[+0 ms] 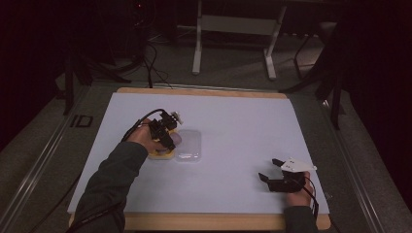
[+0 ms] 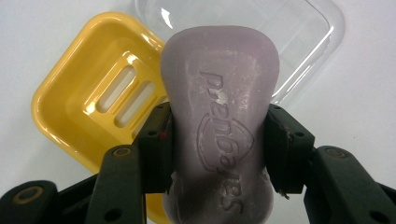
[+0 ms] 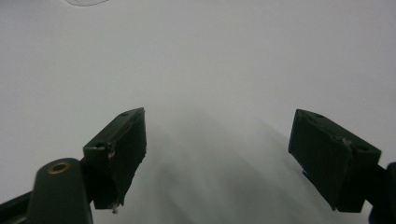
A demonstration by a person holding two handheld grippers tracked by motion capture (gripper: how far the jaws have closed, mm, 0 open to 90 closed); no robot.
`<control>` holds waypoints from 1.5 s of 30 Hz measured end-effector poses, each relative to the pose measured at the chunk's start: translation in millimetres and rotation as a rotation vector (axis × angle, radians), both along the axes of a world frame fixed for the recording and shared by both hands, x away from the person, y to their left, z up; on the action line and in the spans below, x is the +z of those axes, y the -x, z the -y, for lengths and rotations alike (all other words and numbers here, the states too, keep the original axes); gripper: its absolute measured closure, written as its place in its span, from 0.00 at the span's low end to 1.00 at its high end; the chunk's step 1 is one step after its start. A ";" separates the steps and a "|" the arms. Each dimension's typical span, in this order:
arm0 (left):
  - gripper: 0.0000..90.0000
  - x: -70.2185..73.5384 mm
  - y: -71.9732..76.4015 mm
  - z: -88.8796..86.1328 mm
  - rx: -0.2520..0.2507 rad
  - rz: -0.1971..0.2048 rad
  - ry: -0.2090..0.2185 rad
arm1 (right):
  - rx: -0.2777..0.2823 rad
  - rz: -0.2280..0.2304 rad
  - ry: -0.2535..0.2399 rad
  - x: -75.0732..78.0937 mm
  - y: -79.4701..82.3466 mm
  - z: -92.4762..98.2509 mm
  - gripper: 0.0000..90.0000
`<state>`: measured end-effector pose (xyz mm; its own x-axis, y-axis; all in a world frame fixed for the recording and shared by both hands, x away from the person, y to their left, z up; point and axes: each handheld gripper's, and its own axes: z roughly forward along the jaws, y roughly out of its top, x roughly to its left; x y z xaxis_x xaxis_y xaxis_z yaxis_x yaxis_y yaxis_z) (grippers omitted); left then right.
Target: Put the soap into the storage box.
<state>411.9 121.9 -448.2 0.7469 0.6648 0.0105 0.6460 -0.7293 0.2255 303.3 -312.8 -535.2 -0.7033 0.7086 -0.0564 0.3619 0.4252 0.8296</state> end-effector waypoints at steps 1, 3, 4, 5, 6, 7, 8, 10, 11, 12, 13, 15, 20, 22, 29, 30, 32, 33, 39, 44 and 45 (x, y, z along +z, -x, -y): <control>0.55 0.0 0.0 0.0 0.000 0.000 0.000 | 0.000 0.000 0.000 0.0 0.0 0.0 0.21; 0.55 -0.4 -0.7 -1.2 0.011 -0.001 0.003 | 0.000 0.000 0.000 0.0 0.0 0.0 0.21; 0.55 -0.4 -1.1 -1.8 0.014 -0.001 0.003 | 0.000 0.000 -0.001 0.0 0.0 0.0 0.21; 0.55 -0.5 -1.3 -2.1 0.018 -0.001 0.005 | 0.000 0.000 0.000 0.0 0.0 0.0 0.21; 0.55 -0.7 -1.8 -2.9 0.023 -0.001 0.007 | -0.001 -0.001 0.000 0.0 0.0 0.0 0.21; 0.55 -0.6 -2.1 -3.3 0.026 -0.003 0.007 | 0.000 0.000 0.000 0.0 0.0 0.0 0.21; 0.55 -1.0 -2.4 -3.7 0.033 -0.005 0.010 | 0.000 0.000 0.000 0.0 0.0 0.0 0.21; 0.55 -1.1 -3.3 -5.2 0.046 -0.004 0.012 | 0.000 0.000 0.000 0.0 0.0 0.0 0.21; 0.55 -1.2 -3.7 -5.8 0.049 -0.004 0.013 | 0.000 0.000 0.000 0.0 0.0 0.0 0.21; 0.55 -1.4 -4.2 -6.7 0.054 -0.006 0.015 | 0.000 0.000 0.000 0.0 0.0 0.0 0.21; 0.55 -1.4 -4.6 -7.2 0.059 -0.006 0.015 | 0.000 0.000 0.000 0.0 0.0 0.0 0.21; 0.55 -2.0 -5.8 -8.9 0.071 -0.008 0.018 | 0.000 0.000 0.000 0.0 0.0 0.0 0.21; 0.55 -3.4 -8.2 -12.4 0.095 -0.011 0.023 | 0.000 0.000 0.000 0.0 0.0 0.0 0.21; 0.55 -3.6 -9.1 -13.8 0.108 -0.009 0.025 | 0.000 0.000 0.000 0.0 0.0 0.0 0.21; 0.55 -5.7 -12.1 -18.0 0.138 -0.004 0.035 | 0.000 0.000 0.000 0.0 0.0 0.0 0.21; 0.55 -6.2 -12.3 -18.3 0.143 -0.002 0.036 | -0.001 -0.001 0.000 0.0 0.0 0.0 0.21; 0.55 -6.8 -13.2 -19.0 0.147 -0.001 0.033 | -0.001 0.000 -0.001 0.0 0.0 0.0 0.21; 0.55 -7.0 -13.4 -19.3 0.150 -0.002 0.034 | -0.001 0.000 0.000 0.0 0.0 0.0 0.21; 0.55 -9.8 -15.5 -20.5 0.173 -0.002 0.033 | -0.001 0.000 0.000 0.0 0.1 0.0 0.21; 0.55 -13.2 -17.6 -21.6 0.194 -0.008 0.036 | -0.001 0.000 0.000 0.1 0.1 0.1 0.21; 0.55 -13.5 -17.7 -21.7 0.199 -0.008 0.038 | -0.001 0.000 0.000 0.0 0.0 0.1 0.21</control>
